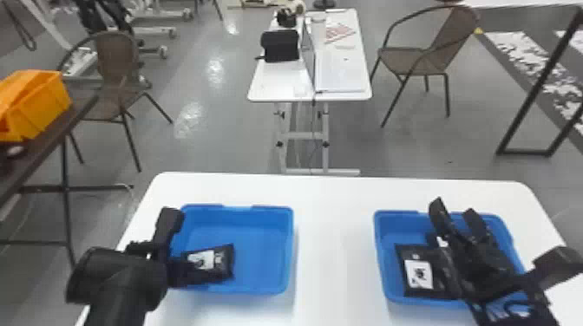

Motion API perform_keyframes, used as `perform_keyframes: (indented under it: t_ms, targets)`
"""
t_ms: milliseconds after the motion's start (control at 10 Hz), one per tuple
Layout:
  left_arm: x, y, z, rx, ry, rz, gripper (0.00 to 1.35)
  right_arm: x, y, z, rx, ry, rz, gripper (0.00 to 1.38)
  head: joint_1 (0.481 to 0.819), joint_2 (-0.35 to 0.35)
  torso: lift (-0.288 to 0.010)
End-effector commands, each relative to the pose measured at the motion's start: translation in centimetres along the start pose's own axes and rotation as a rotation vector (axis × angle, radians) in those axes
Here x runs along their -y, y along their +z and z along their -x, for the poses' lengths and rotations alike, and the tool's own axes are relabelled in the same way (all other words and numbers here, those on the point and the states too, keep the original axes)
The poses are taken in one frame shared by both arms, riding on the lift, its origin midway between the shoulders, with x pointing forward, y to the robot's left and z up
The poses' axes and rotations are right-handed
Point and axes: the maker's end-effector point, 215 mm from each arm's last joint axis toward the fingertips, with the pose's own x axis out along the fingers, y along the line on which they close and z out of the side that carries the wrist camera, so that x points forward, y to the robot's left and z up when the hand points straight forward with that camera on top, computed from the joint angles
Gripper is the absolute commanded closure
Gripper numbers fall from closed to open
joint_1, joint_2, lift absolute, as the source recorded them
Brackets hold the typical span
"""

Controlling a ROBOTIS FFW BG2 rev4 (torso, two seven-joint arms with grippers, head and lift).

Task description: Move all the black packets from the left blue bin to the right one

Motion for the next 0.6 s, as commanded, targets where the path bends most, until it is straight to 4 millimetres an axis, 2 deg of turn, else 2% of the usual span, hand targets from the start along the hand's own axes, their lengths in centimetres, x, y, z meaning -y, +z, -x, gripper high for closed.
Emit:
perform_keyframes:
  t_ms: [0, 100, 200, 300, 400, 500]
  targets:
    - [-0.8, 0.8, 0.4, 0.007, 0.015, -0.002, 0.30, 0.0, 0.0, 0.0, 0.002, 0.000, -0.005, 0.24, 0.695, 0.083, 0.000]
    - [-1.5, 1.2, 0.6, 0.007, 0.031, -0.008, 0.32, -0.2, 0.0, -0.1, 0.002, 0.004, -0.011, 0.24, 0.695, 0.084, 0.000]
    - [-1.9, 1.0, 0.5, -0.011, 0.037, -0.006, 0.56, -0.3, -0.1, -0.2, 0.003, 0.006, -0.019, 0.24, 0.695, 0.090, 0.000]
    - [-2.1, 0.6, 0.4, -0.037, 0.042, -0.011, 0.88, -0.4, -0.1, -0.3, 0.003, 0.012, -0.019, 0.24, 0.695, 0.099, 0.000]
    - [-2.2, 0.3, 0.2, -0.061, 0.048, -0.030, 1.04, -0.5, -0.1, -0.4, 0.003, 0.016, -0.021, 0.24, 0.695, 0.104, 0.000]
    - [-2.4, 0.4, 0.3, -0.081, 0.066, -0.072, 1.13, -0.6, 0.0, -0.6, 0.006, 0.019, -0.023, 0.24, 0.695, 0.106, 0.000]
